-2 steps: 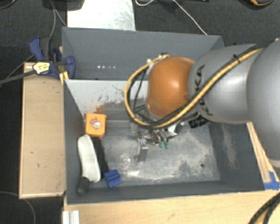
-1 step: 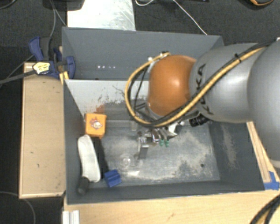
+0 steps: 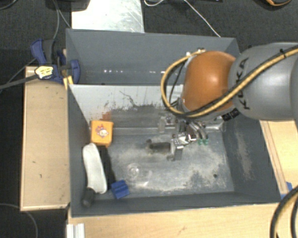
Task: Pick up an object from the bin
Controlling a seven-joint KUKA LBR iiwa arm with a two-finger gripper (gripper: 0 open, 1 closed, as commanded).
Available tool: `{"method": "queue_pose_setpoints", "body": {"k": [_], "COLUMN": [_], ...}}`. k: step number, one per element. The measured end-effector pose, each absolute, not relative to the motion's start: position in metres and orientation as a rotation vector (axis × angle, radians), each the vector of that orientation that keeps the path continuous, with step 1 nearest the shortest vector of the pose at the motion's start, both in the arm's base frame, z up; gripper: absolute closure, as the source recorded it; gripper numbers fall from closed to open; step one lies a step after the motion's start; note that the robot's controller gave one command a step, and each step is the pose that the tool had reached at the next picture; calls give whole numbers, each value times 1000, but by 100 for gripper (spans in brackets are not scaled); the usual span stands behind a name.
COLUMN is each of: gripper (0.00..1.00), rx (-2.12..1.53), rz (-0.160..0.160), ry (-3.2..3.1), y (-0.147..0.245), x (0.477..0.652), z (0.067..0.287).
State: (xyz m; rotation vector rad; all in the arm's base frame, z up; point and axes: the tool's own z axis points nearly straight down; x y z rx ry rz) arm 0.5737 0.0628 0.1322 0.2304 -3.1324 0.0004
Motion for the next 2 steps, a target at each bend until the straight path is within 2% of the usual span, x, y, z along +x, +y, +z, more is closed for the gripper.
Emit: {"method": "queue_pose_setpoints", "body": {"k": [2], "gripper": [0], "rx": [133], "rz": [-1], "ry": [-3143], "y": [48], "x": [575], "z": [139]}}
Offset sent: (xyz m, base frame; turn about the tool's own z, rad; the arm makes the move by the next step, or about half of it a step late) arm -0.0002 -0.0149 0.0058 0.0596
